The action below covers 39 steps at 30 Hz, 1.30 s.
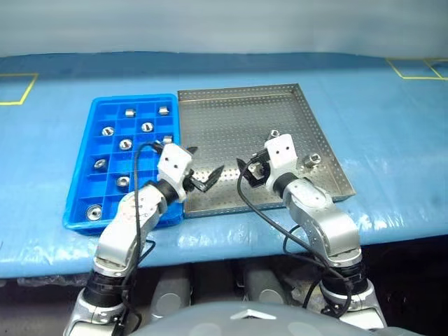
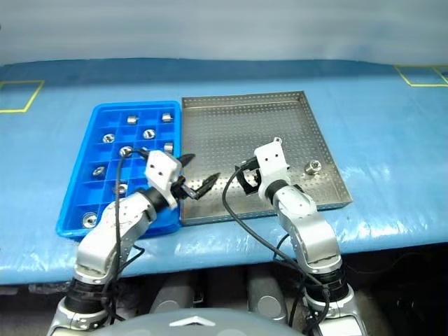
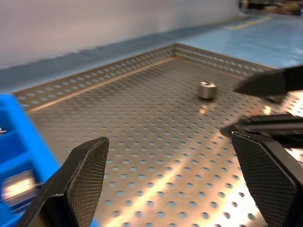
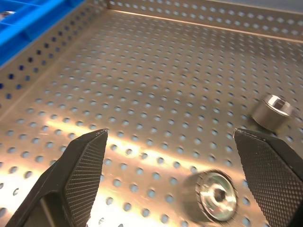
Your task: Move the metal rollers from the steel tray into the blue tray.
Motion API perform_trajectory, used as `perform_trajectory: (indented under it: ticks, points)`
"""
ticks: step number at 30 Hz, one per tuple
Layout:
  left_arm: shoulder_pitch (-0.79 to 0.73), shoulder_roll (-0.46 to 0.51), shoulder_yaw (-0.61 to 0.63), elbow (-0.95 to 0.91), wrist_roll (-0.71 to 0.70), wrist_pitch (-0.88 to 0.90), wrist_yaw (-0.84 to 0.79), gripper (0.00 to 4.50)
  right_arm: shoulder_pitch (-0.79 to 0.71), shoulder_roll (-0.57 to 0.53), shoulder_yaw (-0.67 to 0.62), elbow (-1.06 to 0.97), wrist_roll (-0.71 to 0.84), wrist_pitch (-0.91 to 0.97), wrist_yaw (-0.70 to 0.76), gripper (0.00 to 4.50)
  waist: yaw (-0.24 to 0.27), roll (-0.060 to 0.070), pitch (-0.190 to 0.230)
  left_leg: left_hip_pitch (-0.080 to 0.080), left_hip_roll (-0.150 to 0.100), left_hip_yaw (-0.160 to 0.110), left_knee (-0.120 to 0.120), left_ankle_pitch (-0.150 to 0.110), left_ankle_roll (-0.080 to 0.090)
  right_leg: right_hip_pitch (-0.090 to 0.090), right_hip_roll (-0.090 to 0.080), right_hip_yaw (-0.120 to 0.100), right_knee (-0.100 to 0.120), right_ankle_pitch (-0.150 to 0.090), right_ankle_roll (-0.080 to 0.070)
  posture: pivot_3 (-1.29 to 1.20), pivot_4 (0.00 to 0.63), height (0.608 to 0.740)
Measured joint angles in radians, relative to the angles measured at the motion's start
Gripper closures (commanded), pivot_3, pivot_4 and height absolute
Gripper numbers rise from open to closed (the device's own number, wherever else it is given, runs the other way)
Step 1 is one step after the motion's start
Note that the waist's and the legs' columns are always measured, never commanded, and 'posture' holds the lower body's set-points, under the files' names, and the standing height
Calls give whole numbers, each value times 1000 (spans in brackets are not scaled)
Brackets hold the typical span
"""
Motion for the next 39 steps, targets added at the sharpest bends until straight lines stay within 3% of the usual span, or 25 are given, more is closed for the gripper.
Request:
perform_trajectory:
  ticks: [9, 17, 20, 25, 27, 33, 39]
  points:
    - [49, 92, -57, 8, -34, -13, -153, 22, 2, 81, -36, 104, 4, 7, -38, 0, -32, 1, 0, 1, 0, 1, 1, 0, 0, 1, -2, 1, 0, 1, 2, -122, 150, 740]
    - [86, 113, -76, -11, -36, -12, -164, 22, -62, 111, -93, 267, 2, -80, -57, 0, -26, 2, 1, 0, 0, 1, 1, 0, 0, 0, -2, 2, -1, 1, 3, -89, 150, 740]
    - [93, 108, -77, -28, -36, -12, -155, 0, -68, 111, -99, 314, 0, -98, -57, 601, -23, 2, 1, 0, 0, 1, 1, 0, 0, 0, -2, 2, 0, 1, 3, -71, 150, 740]
    - [115, 108, -76, -34, -36, -12, -138, 0, -70, 113, -97, 324, 1, -102, -49, 2266, -19, 2, 1, 1, 0, 1, 1, 0, 0, 0, -2, 2, 0, 1, 3, -71, 150, 740]
    - [122, 108, -74, -38, -36, -12, -134, 0, -70, 114, -94, 322, 1, -102, -48, 2673, -17, 2, 1, 1, 0, 1, 1, 0, 0, 0, -2, 2, 0, 1, 3, -31, 150, 740]
    - [161, 87, -13, -91, -35, -13, -62, 0, -85, 118, -57, 304, 2, -93, -29, 2673, -5, 3, 2, 1, 0, 1, 1, 0, 0, 0, -2, 2, 0, 1, 3, 46, 150, 740]
    - [207, 41, 140, -191, -33, -11, 78, 0, -242, 154, 48, 305, -11, -123, 13, 2673, 15, 3, 2, 1, 1, 0, 0, 0, 0, 0, -1, 1, 0, 1, 3, 188, 150, 740]
